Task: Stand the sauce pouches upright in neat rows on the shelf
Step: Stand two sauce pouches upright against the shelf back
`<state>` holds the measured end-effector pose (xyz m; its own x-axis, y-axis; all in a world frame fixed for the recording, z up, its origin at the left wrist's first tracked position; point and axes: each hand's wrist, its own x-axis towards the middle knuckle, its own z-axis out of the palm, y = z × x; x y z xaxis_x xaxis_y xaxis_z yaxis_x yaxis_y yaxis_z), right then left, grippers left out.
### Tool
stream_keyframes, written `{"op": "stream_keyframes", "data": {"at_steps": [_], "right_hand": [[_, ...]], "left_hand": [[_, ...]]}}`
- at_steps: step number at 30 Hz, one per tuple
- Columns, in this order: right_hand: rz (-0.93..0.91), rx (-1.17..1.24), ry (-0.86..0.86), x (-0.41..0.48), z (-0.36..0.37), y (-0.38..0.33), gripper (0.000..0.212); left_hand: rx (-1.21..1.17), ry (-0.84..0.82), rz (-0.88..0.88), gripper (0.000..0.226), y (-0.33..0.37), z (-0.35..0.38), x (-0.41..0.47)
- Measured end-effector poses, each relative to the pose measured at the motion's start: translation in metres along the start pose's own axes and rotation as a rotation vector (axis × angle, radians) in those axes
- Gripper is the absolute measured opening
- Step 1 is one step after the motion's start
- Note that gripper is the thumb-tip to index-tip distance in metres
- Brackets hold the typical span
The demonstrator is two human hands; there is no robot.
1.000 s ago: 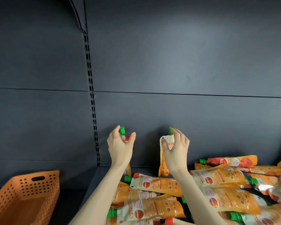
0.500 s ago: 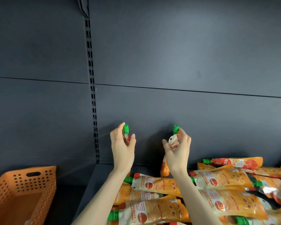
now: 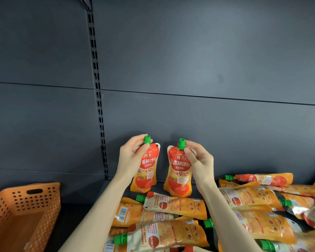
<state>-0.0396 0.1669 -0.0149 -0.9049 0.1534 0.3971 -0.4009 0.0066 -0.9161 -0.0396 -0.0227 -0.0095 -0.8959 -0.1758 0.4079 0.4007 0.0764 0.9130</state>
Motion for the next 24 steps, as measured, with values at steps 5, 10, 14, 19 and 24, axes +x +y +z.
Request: {"op": "stream_keyframes", "data": {"at_steps": [5, 10, 14, 19, 24], "right_hand": [[0.086, -0.016, -0.112, 0.007, -0.008, 0.003, 0.019], [0.159, -0.255, -0.159, -0.005, -0.007, 0.033, 0.060], [0.163, -0.336, -0.196, -0.003, -0.011, 0.045, 0.063], [0.150, -0.359, -0.161, 0.001, -0.013, 0.047, 0.061], [0.160, -0.392, -0.174, 0.000, -0.012, 0.048, 0.061]], "left_hand": [[0.014, -0.096, -0.059, 0.033, -0.002, -0.004, 0.003], [0.175, -0.068, -0.150, 0.061, -0.032, -0.002, -0.014], [0.235, -0.116, -0.197, 0.055, -0.049, -0.005, -0.019], [0.234, -0.195, -0.238, 0.044, -0.050, -0.012, -0.013], [0.243, -0.275, -0.281, 0.048, -0.046, -0.015, -0.007]]}}
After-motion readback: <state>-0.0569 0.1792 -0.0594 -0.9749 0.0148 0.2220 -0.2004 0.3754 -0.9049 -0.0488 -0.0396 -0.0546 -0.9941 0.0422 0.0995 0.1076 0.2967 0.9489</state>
